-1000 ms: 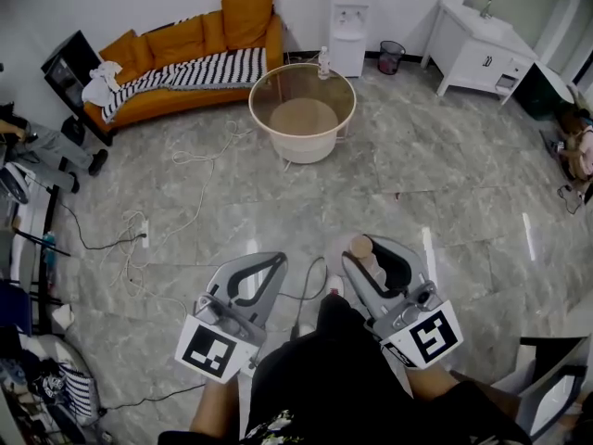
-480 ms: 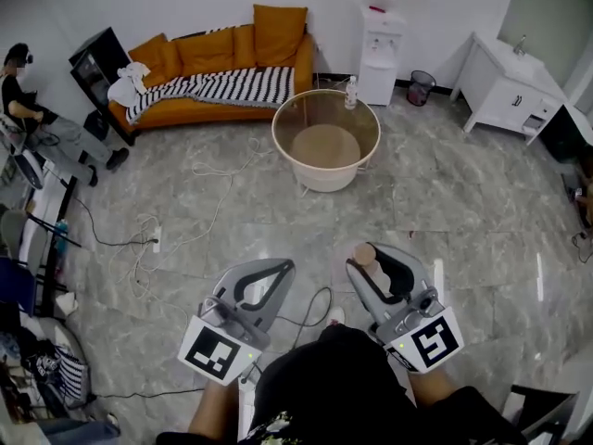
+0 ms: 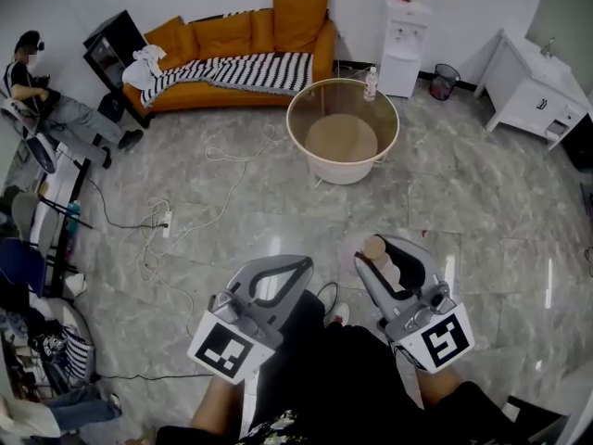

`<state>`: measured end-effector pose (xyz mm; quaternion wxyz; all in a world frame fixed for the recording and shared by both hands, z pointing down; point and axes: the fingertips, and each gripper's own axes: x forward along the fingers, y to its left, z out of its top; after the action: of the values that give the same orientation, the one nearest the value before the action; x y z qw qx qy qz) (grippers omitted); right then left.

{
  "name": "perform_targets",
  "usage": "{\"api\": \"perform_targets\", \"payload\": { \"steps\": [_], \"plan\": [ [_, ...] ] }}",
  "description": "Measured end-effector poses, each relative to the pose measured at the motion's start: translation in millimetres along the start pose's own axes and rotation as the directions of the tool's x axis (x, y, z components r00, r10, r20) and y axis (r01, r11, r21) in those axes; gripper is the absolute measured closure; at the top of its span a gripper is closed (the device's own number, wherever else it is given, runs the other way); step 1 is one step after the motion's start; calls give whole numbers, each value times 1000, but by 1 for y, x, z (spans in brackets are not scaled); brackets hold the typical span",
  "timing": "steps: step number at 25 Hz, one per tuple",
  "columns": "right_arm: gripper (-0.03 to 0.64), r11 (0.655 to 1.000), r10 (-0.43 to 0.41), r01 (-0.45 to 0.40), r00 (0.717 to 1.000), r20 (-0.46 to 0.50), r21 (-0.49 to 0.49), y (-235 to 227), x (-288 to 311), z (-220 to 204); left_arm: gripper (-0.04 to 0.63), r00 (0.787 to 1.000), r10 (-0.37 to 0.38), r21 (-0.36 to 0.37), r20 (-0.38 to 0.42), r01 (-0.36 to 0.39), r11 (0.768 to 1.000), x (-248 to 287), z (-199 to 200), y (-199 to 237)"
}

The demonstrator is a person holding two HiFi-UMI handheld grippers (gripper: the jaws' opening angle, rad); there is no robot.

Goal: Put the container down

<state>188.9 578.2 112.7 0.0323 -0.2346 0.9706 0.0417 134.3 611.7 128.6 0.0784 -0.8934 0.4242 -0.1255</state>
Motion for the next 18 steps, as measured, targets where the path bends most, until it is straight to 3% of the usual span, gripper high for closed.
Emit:
{"api": "perform_targets", "payload": {
  "steps": [3,6,14,18],
  "plan": [
    [498,1000,-14,14,1000,-3,-13,-8,8,-8,592,1000,-17,-8,-5,17,1000,8,-13,11],
    [497,999,-40,40,999,-19,-4,-23,21,-11,592,999,-30,-84,-24,28,996,23,-25,31],
    [499,991,-133,132,991,-33,-8,-77,74,-19,592,995,-101,-43,5,101,994,66,-30,108],
    [497,989,-146,146,989,-24,-21,-96,123,-17,592,996,-87,-72,-4,87,994,69,-40,166]
  ]
}}
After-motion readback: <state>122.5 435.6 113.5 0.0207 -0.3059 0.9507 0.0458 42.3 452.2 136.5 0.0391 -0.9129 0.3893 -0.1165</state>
